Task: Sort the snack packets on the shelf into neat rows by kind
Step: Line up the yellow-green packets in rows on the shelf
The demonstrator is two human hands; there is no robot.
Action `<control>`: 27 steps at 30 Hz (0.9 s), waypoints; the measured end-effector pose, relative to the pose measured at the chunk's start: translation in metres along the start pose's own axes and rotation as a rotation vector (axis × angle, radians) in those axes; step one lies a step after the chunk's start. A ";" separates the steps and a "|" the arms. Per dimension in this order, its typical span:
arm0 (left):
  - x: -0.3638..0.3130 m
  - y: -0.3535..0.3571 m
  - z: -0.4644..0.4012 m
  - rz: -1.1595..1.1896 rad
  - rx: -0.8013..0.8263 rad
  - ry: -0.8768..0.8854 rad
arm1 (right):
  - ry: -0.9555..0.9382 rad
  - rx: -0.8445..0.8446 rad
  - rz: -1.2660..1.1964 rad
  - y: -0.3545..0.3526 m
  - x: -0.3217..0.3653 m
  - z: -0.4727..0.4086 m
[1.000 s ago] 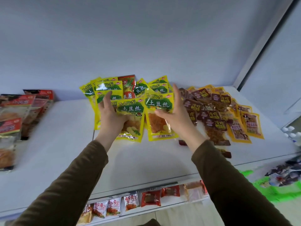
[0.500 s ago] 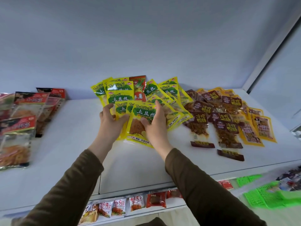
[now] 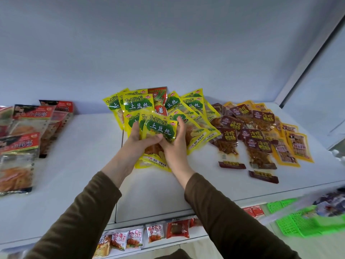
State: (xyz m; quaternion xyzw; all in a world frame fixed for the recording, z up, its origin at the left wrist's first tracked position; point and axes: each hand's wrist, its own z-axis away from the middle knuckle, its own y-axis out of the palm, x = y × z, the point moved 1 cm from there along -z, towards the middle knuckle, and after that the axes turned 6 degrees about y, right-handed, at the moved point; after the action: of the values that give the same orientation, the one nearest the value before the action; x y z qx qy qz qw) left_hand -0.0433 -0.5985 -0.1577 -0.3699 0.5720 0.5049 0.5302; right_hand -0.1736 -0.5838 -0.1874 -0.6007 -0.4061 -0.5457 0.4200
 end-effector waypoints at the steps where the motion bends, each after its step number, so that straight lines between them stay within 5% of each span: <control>1: -0.001 0.000 0.000 -0.037 0.039 0.014 | -0.008 0.005 -0.037 0.000 0.000 0.001; 5: -0.008 -0.007 0.000 -0.086 0.086 0.003 | -0.107 0.032 -0.040 0.000 0.008 0.001; 12: -0.009 -0.016 -0.003 0.220 0.036 -0.037 | -0.081 0.321 0.013 -0.019 0.037 -0.015; 14: -0.006 -0.017 -0.002 0.290 -0.006 -0.023 | -0.122 0.212 0.245 -0.034 0.045 -0.026; 17: -0.001 -0.016 -0.002 0.323 -0.071 0.000 | -0.222 -0.059 0.979 -0.061 0.044 -0.047; 19: 0.001 -0.014 -0.004 0.341 -0.101 0.023 | -0.098 -0.034 1.268 -0.072 0.037 -0.055; 21: 0.002 -0.012 -0.006 0.342 -0.121 0.044 | 0.029 0.037 1.278 -0.077 0.029 -0.060; 27: 0.005 -0.010 -0.011 0.289 -0.116 0.078 | 0.007 0.038 0.906 -0.090 0.026 -0.071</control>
State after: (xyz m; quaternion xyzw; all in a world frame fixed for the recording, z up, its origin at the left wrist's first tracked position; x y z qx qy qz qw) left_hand -0.0377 -0.6109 -0.1656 -0.3328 0.6093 0.5934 0.4073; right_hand -0.2796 -0.6214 -0.1527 -0.7081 -0.1111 -0.3014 0.6289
